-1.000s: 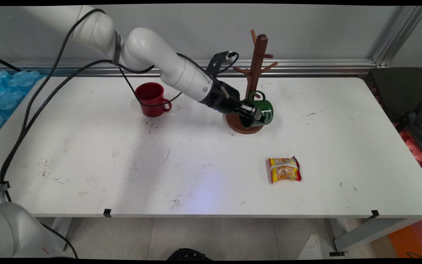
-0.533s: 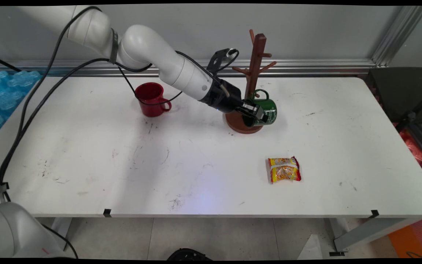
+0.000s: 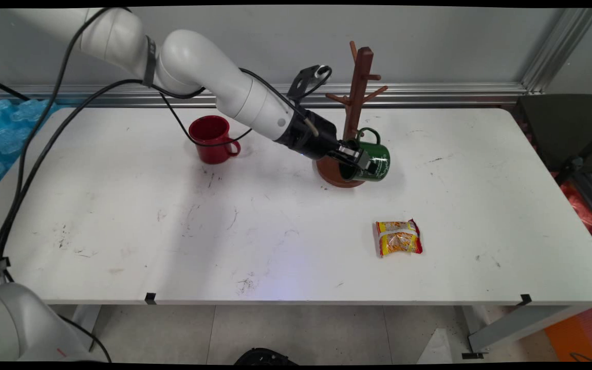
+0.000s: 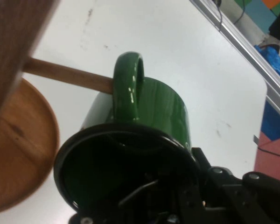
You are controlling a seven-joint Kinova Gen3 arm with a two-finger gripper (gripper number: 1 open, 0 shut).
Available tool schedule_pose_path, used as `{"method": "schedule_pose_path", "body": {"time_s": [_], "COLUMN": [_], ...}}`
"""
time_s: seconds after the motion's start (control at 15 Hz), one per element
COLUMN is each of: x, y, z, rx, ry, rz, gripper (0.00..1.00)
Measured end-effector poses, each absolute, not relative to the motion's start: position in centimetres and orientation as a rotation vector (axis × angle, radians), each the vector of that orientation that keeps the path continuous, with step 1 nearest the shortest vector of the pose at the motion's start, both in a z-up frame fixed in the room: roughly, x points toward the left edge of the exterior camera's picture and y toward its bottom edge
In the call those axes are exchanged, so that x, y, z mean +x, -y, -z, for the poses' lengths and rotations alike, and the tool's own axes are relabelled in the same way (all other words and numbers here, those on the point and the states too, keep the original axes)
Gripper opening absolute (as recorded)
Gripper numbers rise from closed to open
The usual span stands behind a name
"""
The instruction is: Place the picked object on the table
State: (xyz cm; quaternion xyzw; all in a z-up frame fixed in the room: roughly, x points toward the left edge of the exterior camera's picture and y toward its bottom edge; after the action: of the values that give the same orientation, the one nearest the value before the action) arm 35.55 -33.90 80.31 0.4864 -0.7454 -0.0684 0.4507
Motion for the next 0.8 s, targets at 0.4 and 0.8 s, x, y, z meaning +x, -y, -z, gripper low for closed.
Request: {"method": "schedule_pose_path", "body": {"time_s": [0.4,0.8], "x": [35.3,36.3], "y": [32.3,30.6], "z": [-81.5,-83.1], "rx": [1.169,1.129], "ry": [1.851,1.914], "rz": [0.189,0.173], "gripper": [0.0,0.0]}}
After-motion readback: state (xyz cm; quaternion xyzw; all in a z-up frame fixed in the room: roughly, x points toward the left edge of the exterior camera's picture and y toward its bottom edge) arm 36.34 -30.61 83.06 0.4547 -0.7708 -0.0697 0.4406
